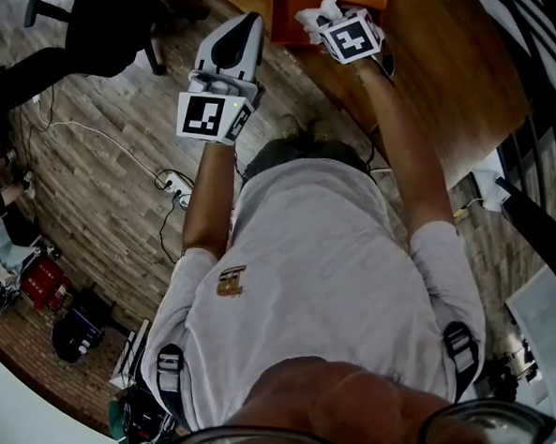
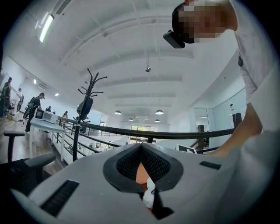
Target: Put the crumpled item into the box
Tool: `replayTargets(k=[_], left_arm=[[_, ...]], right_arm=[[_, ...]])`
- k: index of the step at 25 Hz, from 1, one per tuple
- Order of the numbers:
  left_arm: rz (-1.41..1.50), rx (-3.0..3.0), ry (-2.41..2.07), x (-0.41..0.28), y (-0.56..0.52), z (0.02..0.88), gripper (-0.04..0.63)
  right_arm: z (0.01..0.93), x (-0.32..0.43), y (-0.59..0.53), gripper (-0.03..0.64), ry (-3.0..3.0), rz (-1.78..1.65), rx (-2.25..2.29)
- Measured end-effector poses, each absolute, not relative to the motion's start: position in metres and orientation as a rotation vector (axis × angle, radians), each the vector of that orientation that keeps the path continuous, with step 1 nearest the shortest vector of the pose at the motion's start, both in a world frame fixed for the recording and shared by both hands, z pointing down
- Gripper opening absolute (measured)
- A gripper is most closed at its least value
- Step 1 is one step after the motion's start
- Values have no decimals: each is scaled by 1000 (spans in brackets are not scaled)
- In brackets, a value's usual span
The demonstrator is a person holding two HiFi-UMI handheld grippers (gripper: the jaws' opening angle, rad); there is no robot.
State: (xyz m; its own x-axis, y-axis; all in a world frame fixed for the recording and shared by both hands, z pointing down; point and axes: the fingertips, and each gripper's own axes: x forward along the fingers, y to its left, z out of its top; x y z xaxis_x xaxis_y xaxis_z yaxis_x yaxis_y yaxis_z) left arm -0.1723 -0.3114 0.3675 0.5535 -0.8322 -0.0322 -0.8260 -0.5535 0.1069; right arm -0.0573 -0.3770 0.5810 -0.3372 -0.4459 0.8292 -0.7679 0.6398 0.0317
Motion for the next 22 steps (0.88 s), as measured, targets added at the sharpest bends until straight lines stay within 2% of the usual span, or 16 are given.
replayTargets(k=[15, 22], left_arm=[[-132, 2723, -1385, -153, -316, 365, 20], [-124, 2720, -1383, -150, -316, 367, 20]], right_arm=[[572, -23, -366, 196, -1965, 482, 995], [545, -19, -368, 192, -1993, 280, 1027]])
